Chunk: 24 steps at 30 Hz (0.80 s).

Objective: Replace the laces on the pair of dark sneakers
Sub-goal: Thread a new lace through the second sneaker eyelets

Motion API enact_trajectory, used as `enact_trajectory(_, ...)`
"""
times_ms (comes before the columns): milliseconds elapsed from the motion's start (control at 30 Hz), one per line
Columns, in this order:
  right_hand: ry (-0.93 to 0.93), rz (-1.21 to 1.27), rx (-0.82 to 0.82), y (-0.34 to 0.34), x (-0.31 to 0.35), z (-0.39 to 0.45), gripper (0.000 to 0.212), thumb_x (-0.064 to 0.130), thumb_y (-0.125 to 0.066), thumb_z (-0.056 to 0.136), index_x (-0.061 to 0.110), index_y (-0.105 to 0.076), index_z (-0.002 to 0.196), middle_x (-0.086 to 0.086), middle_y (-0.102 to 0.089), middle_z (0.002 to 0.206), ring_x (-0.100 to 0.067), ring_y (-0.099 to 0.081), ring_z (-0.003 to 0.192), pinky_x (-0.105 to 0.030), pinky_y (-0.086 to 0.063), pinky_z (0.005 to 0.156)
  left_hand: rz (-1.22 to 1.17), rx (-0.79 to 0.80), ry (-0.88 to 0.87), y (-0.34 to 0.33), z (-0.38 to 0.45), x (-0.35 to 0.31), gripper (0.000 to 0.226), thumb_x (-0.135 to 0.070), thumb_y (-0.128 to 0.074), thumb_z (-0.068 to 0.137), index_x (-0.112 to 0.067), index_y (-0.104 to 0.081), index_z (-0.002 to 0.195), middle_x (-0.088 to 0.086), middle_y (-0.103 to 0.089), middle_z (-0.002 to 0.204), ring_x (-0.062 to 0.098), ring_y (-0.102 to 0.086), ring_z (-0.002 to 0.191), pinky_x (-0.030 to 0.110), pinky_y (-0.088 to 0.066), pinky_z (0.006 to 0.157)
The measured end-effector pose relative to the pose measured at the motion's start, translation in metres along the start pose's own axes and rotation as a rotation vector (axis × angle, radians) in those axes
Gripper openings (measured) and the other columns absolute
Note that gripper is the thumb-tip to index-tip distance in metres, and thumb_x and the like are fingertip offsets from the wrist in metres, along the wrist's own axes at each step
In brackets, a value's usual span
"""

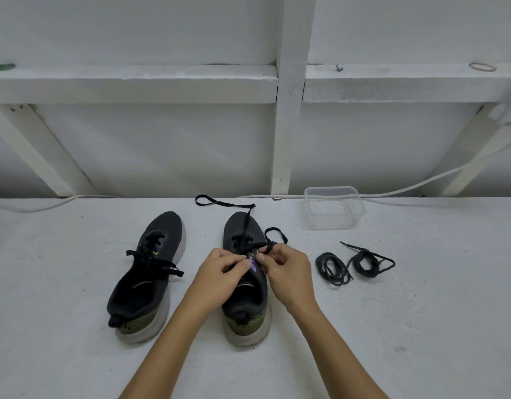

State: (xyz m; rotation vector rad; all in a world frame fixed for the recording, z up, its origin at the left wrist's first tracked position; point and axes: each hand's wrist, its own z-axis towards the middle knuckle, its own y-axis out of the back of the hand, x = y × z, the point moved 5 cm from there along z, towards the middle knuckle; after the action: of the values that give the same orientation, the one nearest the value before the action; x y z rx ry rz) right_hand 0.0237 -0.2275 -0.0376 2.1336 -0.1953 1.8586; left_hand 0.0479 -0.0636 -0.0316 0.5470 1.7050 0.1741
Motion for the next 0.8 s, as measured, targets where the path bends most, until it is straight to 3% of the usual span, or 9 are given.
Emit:
enact_trajectory(100, 0.017, -0.002, -0.008, -0.001, 0.000, 0.000, 0.010, 0.013, -0.076, 0.089, 0.022, -0.077, 0.084, 0.006, -0.077, 0.079, -0.011, -0.074, 0.080, -0.036, -0.061, 0.081, -0.015, 0.010, 0.003, -0.001, 0.000, 0.001, 0.008, -0.037, -0.065, 0.094, -0.044, -0.070, 0.093, -0.012, -0.054, 0.111, -0.007, -0.056, 0.099, 0.009, -0.039, 0.080)
enact_trajectory(267, 0.124, -0.153, -0.033, -0.002, 0.005, -0.001, 0.011, 0.012, -0.074, 0.089, 0.021, -0.078, 0.083, 0.018, -0.074, 0.076, 0.000, -0.070, 0.076, -0.014, -0.052, 0.069, -0.014, 0.022, -0.005, -0.001, -0.002, 0.000, 0.011, -0.038, -0.063, 0.095, -0.048, -0.066, 0.092, -0.013, -0.053, 0.112, -0.003, -0.055, 0.104, 0.016, -0.042, 0.087)
enact_trajectory(333, 0.174, -0.219, -0.025, -0.004, 0.009, 0.000, 0.011, 0.010, -0.074, 0.088, 0.018, -0.078, 0.081, 0.017, -0.074, 0.075, 0.002, -0.068, 0.076, -0.010, -0.048, 0.067, -0.013, 0.022, -0.012, -0.001, -0.002, -0.002, 0.014, -0.035, -0.061, 0.097, -0.048, -0.065, 0.091, -0.013, -0.053, 0.111, -0.004, -0.055, 0.104, 0.011, -0.040, 0.085)
enact_trajectory(500, 0.164, -0.285, 0.035, -0.003, 0.006, 0.005, 0.010, 0.018, -0.074, 0.088, 0.019, -0.077, 0.079, 0.012, -0.074, 0.076, 0.000, -0.067, 0.079, -0.014, -0.050, 0.070, 0.142, -0.004, -0.074, 0.000, 0.002, -0.005, 0.018, -0.021, -0.065, 0.092, -0.039, -0.069, 0.097, -0.013, -0.054, 0.106, -0.004, -0.056, 0.090, 0.005, -0.040, 0.074)
enact_trajectory(633, 0.075, -0.123, 0.150, -0.004, 0.002, 0.000, 0.021, 0.023, -0.067, 0.094, 0.032, -0.078, 0.079, 0.019, -0.074, 0.088, 0.003, -0.066, 0.090, -0.006, -0.047, 0.074, 0.269, -0.114, -0.088, -0.002, 0.005, -0.013, 0.013, -0.027, -0.072, 0.084, -0.038, -0.070, 0.090, -0.012, -0.057, 0.099, 0.002, -0.057, 0.083, 0.019, -0.045, 0.074)
enact_trajectory(800, -0.005, -0.030, 0.279, -0.004, -0.001, -0.007, 0.027, 0.026, -0.057, 0.099, 0.024, -0.074, 0.078, 0.009, -0.071, 0.102, -0.003, -0.064, 0.095, -0.021, -0.048, 0.082, 0.261, -0.162, -0.079, -0.003, 0.002, -0.013, 0.010, -0.027, -0.070, 0.087, -0.036, -0.070, 0.086, -0.012, -0.058, 0.096, 0.004, -0.058, 0.083, 0.023, -0.047, 0.078)
